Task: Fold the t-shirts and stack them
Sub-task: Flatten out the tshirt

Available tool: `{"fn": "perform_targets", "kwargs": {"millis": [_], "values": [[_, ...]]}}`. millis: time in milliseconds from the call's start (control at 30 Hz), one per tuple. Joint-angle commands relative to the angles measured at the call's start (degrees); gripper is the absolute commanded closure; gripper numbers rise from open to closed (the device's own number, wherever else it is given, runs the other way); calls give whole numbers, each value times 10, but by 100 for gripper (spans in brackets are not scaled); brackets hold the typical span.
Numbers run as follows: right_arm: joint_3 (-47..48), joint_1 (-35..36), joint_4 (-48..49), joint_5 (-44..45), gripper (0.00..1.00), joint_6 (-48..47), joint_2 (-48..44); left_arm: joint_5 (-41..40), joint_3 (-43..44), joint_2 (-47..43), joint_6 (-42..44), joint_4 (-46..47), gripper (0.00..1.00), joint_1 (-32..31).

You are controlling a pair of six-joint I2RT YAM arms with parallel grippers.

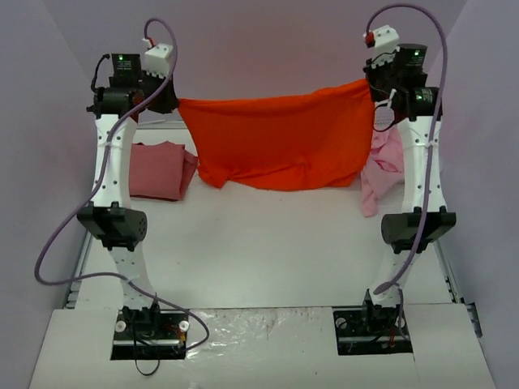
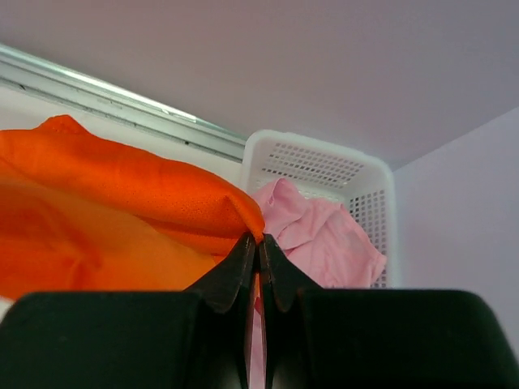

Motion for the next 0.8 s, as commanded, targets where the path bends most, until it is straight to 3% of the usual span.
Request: {"fn": "perform_targets", "kwargs": {"millis": [0,100,367,533,767], "values": [[-5,1,5,3,100,17,-133,-65,-76,-198,-10,136,98,4],[-115,1,20,-5,100,17,-240,-85,-260,-340,-4,227,98,3],[-414,0,20,-2,100,30,-530,-105,-549,-590,56,199,98,5],[-451,-3,20,14,100,53,-615,-122,-613,-672,51,180,98,8],[-393,-8,19,14,100,50,-538,-142,-569,-632,24,178,98,8]]}}
